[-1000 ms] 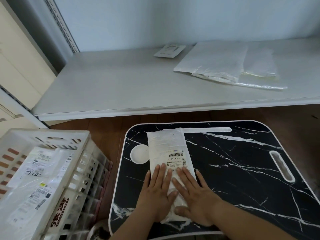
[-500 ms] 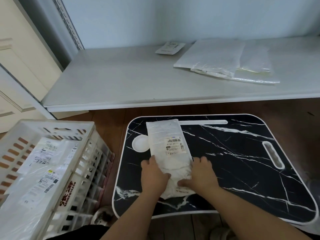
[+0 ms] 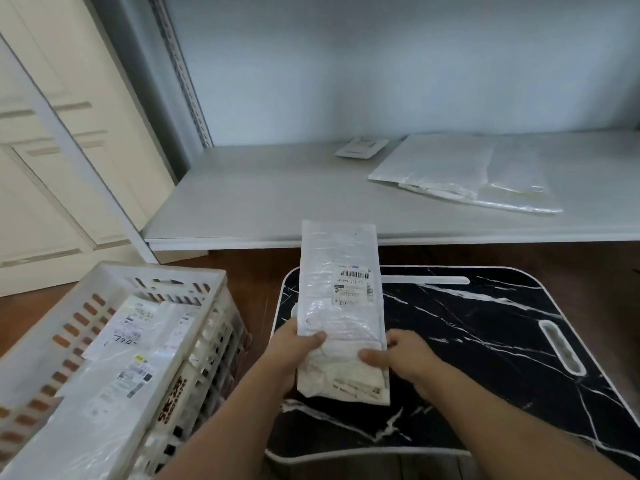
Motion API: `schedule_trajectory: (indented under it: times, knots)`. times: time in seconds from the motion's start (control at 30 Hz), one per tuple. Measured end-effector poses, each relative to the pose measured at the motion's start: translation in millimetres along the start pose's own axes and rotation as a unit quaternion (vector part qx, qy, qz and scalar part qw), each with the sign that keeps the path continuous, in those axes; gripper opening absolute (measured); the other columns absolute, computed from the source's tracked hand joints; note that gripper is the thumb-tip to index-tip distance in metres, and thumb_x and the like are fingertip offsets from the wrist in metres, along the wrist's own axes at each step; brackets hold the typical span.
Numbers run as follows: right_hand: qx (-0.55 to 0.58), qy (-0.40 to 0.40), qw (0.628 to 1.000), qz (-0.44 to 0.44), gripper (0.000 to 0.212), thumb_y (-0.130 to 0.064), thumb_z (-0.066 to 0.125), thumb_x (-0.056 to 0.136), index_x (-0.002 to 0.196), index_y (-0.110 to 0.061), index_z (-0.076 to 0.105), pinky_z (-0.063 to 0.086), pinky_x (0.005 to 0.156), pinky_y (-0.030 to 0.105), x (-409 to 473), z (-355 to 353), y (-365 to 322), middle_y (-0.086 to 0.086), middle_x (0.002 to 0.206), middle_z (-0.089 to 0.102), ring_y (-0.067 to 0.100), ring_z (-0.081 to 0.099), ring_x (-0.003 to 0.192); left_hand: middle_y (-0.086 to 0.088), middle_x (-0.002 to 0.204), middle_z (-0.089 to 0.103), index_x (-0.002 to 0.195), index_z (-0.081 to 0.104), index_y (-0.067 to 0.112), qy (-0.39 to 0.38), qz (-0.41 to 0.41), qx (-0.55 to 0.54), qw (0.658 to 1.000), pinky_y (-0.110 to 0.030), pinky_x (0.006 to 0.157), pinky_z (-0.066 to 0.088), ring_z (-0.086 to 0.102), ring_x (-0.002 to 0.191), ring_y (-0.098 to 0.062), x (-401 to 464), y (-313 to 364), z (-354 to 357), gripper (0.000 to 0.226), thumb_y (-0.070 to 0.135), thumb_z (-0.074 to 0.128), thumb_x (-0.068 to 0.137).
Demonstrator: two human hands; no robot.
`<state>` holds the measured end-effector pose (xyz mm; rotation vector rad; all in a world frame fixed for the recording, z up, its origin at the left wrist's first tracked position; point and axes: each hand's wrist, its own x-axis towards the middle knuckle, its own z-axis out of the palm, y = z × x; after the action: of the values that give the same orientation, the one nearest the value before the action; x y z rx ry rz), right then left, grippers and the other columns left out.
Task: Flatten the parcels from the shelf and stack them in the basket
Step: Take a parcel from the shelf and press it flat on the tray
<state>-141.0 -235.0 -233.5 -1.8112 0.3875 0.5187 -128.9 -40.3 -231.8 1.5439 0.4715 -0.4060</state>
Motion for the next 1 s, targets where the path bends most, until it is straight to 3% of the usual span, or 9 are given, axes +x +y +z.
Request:
schedule_trajectory:
  times: [0.07, 0.17, 0.3, 0.4, 0.57, 0.67, 0.77, 0.9, 1.0]
  knots:
    - [0.008, -0.012, 0.999, -0.029, 0.021, -0.006, 0.083, 0.072, 0.085, -0.007, 0.066, 0.057, 0.072, 0.029, -2, 8, -20, 0.010, 0.093, 0.073, 0.020, 0.070, 0.084, -0.018, 0.106, 0.070, 0.115, 0.060, 0.007, -0.005, 0.032, -0.028, 0.999, -0.057, 0.083, 0.054, 0.068, 0.096, -0.038, -6, 17, -14, 0.028, 0.008, 0.067, 0.088]
    - [-0.004, -0.017, 0.997, -0.081, 0.023, -0.007, 0.083, 0.071, 0.089, -0.008, 0.069, 0.057, 0.081, 0.037, -3, 24, -53, 0.008, 0.094, 0.074, 0.022, 0.071, 0.086, -0.005, 0.113, 0.068, 0.124, 0.055, 0.020, 0.022, 0.100, 0.042, 0.994, -0.050, 0.084, 0.056, 0.068, 0.100, -0.027, -9, 38, -34, 0.040, 0.030, 0.066, 0.087]
    - [-0.072, -0.013, 0.983, -0.168, 0.015, -0.022, 0.082, 0.075, 0.085, -0.020, 0.070, 0.057, 0.083, 0.039, -3, 59, -101, -0.002, 0.089, 0.074, 0.017, 0.071, 0.083, 0.002, 0.113, 0.065, 0.123, 0.053, 0.025, 0.104, 0.162, 0.090, 0.977, -0.043, 0.088, 0.055, 0.064, 0.102, -0.020, -21, 77, -75, 0.029, 0.025, 0.056, 0.094]
    - [-0.168, -0.010, 0.961, -0.218, 0.017, -0.031, 0.069, 0.087, 0.082, -0.016, 0.065, 0.055, 0.084, 0.041, -3, 96, -135, 0.002, 0.083, 0.072, 0.021, 0.069, 0.081, -0.003, 0.113, 0.065, 0.125, 0.056, 0.019, 0.175, 0.178, 0.099, 0.963, -0.044, 0.089, 0.054, 0.063, 0.101, -0.024, -24, 99, -128, 0.030, 0.016, 0.054, 0.095]
    - [-0.249, -0.046, 0.934, -0.253, 0.016, -0.031, 0.062, 0.092, 0.088, -0.015, 0.064, 0.055, 0.083, 0.038, 3, 149, -168, 0.004, 0.081, 0.072, 0.017, 0.069, 0.077, -0.012, 0.115, 0.063, 0.127, 0.052, 0.011, 0.271, 0.101, 0.107, 0.951, -0.039, 0.075, 0.056, 0.062, 0.098, -0.029, -15, 84, -250, 0.034, 0.008, 0.052, 0.092]
    - [-0.314, -0.080, 0.910, -0.257, 0.019, -0.033, 0.060, 0.093, 0.096, -0.015, 0.063, 0.052, 0.088, 0.038, 16, 180, -173, 0.002, 0.090, 0.069, 0.019, 0.066, 0.088, -0.010, 0.120, 0.062, 0.129, 0.051, 0.017, 0.295, 0.030, 0.184, 0.937, -0.045, 0.085, 0.054, 0.061, 0.103, -0.028, -4, 54, -310, 0.046, 0.014, 0.054, 0.083]
    - [-0.383, -0.106, 0.878, -0.267, 0.024, -0.035, 0.059, 0.093, 0.105, -0.014, 0.062, 0.051, 0.088, 0.036, 30, 210, -168, -0.001, 0.095, 0.064, 0.017, 0.061, 0.093, -0.016, 0.127, 0.055, 0.130, 0.048, 0.003, 0.338, -0.030, 0.278, 0.899, -0.041, 0.098, 0.043, 0.051, 0.117, -0.033, -12, 31, -329, 0.035, 0.005, 0.041, 0.095]
    - [-0.457, -0.133, 0.837, -0.268, 0.044, -0.048, 0.046, 0.097, 0.127, -0.015, 0.050, 0.047, 0.094, 0.035, 50, 249, -157, 0.002, 0.119, 0.060, 0.019, 0.056, 0.109, -0.015, 0.134, 0.052, 0.133, 0.045, 0.003, 0.275, -0.105, 0.387, 0.874, -0.032, 0.099, 0.042, 0.052, 0.120, -0.027, 10, -14, -336, 0.034, 0.011, 0.035, 0.101]
    - [-0.530, -0.099, 0.781, -0.314, 0.045, -0.054, 0.043, 0.095, 0.120, -0.017, 0.054, 0.042, 0.094, 0.038, 64, 270, -150, 0.002, 0.115, 0.061, 0.022, 0.053, 0.111, -0.011, 0.129, 0.055, 0.132, 0.046, 0.005, 0.222, -0.139, 0.425, 0.867, -0.026, 0.091, 0.043, 0.055, 0.115, -0.022, 36, -45, -328, 0.033, 0.012, 0.037, 0.101]
